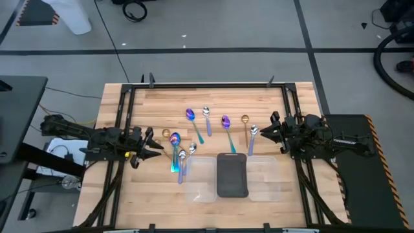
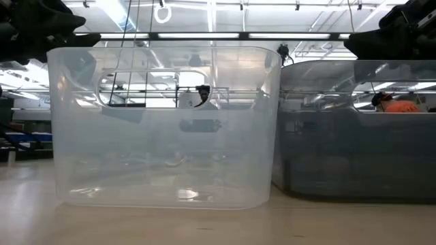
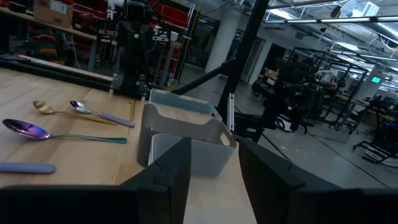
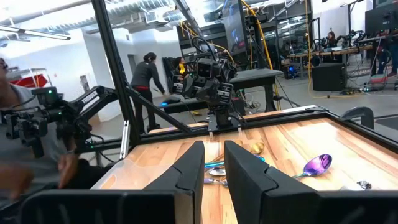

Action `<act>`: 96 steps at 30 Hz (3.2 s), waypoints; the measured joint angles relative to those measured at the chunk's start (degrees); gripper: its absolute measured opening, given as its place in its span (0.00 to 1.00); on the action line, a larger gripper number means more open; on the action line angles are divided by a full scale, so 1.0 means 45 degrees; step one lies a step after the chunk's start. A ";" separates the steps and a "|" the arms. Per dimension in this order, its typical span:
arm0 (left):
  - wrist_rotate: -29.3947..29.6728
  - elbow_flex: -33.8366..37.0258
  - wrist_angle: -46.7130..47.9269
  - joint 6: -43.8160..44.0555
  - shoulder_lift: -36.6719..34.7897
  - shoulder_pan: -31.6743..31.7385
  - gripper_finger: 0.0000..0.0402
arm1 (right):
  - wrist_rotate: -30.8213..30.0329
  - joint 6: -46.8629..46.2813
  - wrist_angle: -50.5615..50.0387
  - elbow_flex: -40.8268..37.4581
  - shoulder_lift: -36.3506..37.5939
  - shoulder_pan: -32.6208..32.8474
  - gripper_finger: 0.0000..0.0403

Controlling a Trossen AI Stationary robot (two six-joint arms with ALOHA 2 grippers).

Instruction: Sort silverware by color (type)

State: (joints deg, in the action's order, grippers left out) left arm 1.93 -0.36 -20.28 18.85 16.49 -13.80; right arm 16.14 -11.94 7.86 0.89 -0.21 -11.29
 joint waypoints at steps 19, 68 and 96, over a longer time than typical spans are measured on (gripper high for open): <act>0.2430 0.0000 -0.2468 -0.0794 -0.0007 0.0283 0.35 | -0.1208 0.0121 0.0898 -0.0005 -0.0005 0.0000 0.18; 0.5790 -0.3089 -0.2319 -0.2673 0.4453 0.7021 0.35 | -0.9005 -0.3630 -0.4621 0.5959 -1.0335 -0.0015 0.18; 0.4407 -0.5571 0.3829 -0.2325 0.4509 0.7019 0.35 | -0.6227 -0.7604 -1.0962 1.2595 -1.9604 0.0359 0.37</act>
State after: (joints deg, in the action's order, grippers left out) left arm 21.76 -25.43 -3.05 8.39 36.77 17.78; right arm -11.88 -46.16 -41.47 57.56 -88.42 -9.67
